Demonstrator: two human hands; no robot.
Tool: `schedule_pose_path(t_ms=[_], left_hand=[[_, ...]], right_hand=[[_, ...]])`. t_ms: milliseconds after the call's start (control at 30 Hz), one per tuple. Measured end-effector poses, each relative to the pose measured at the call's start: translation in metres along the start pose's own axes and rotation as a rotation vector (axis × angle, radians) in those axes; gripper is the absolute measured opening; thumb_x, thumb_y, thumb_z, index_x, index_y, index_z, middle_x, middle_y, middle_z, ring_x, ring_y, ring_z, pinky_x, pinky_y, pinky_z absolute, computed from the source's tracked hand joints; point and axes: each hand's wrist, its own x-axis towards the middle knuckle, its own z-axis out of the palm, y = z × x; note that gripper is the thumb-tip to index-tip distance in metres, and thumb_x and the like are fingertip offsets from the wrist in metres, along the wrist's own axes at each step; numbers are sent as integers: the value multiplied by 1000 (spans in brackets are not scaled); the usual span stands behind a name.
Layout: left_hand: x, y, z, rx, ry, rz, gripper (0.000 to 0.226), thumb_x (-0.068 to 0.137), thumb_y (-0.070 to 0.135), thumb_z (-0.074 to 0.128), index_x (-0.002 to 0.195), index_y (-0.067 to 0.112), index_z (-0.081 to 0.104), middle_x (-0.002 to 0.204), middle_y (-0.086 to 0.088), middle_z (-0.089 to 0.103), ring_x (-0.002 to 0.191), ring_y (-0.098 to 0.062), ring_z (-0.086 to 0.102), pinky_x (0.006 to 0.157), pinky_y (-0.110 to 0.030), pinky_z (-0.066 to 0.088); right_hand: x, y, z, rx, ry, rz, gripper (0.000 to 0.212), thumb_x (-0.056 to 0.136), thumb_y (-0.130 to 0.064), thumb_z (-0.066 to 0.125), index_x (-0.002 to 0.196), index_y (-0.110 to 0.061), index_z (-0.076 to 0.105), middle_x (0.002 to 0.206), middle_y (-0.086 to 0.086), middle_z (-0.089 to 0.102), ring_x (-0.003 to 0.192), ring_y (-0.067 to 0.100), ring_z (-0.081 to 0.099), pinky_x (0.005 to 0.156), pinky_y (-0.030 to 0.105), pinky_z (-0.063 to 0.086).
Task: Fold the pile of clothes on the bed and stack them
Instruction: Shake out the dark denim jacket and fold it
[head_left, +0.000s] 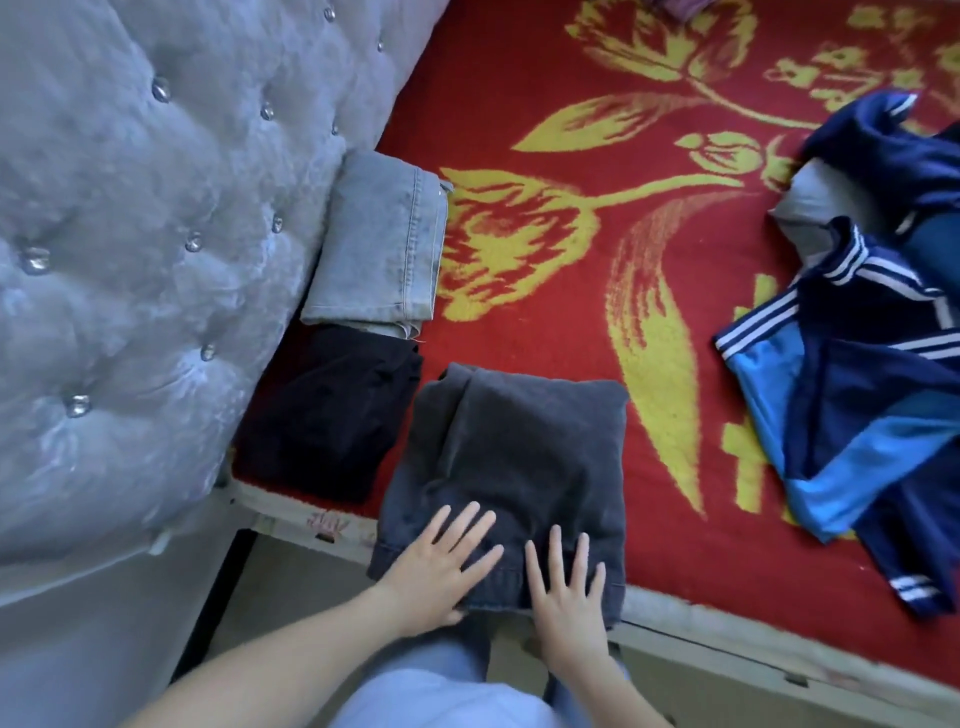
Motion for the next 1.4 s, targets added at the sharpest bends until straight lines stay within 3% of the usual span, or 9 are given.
schedule_pose_path(t_ms=[167,300,400,533,633,767,1033,1200,1400], left_hand=[[-3,-20,33,10,-125,-115,138,48,22,87,149,24,-6,150,-25,13,125,-52,23,94,-61,23],[3,-24,60,-46,-62,-68,154,34,22,93,148,25,-10,154,-22,-13,135,-57,-9,95,-66,18],[8,-27,77,-40,6,-54,156,32,19,93,148,25,-11,154,-22,-14,135,-56,-13,95,-67,19],[9,-30,82,-11,65,-86,131,54,14,81,148,27,-9,154,-22,-12,136,-54,-10,84,-70,39],[8,-26,79,32,143,-116,88,78,10,48,149,29,-1,154,-22,6,129,-55,29,78,-65,48],[9,-20,69,17,269,-201,69,86,7,38,145,36,17,136,-19,38,107,-51,57,74,-57,52],[24,0,37,-167,209,-310,93,68,-3,36,147,37,8,109,-23,66,86,-37,67,55,-32,55],[30,-5,-15,-149,261,-312,74,61,-6,31,124,31,42,104,-20,61,73,-28,67,38,-24,47],[39,-58,-111,-29,307,-388,64,63,-3,40,119,29,44,105,-15,42,57,-26,61,32,-23,44]], right_hand=[[15,-4,11,-15,96,-23,132,32,-10,87,142,-21,13,148,17,10,126,47,27,87,70,35],[20,16,34,-184,394,-81,85,70,-13,42,147,-27,10,148,14,17,130,41,18,94,64,25],[29,42,42,-321,522,-169,71,76,-15,38,141,-34,19,140,9,36,127,39,24,89,64,33],[35,52,35,-370,650,-251,52,87,-7,32,131,-33,37,133,6,41,109,36,44,66,51,52],[33,60,18,-401,690,-345,53,94,-4,7,124,-27,44,128,9,43,94,35,44,47,31,46],[33,66,-7,-379,665,-455,40,80,-3,32,113,-20,47,124,11,43,88,32,43,41,25,43],[34,102,-38,-393,674,-627,39,75,-1,35,109,-14,48,121,11,44,85,30,41,44,28,49],[30,113,-96,-362,694,-655,41,71,-3,34,107,-15,48,112,9,66,86,28,41,42,24,46],[36,104,-192,-321,597,-606,89,27,-6,82,109,-19,49,106,2,68,83,25,39,39,20,46]])
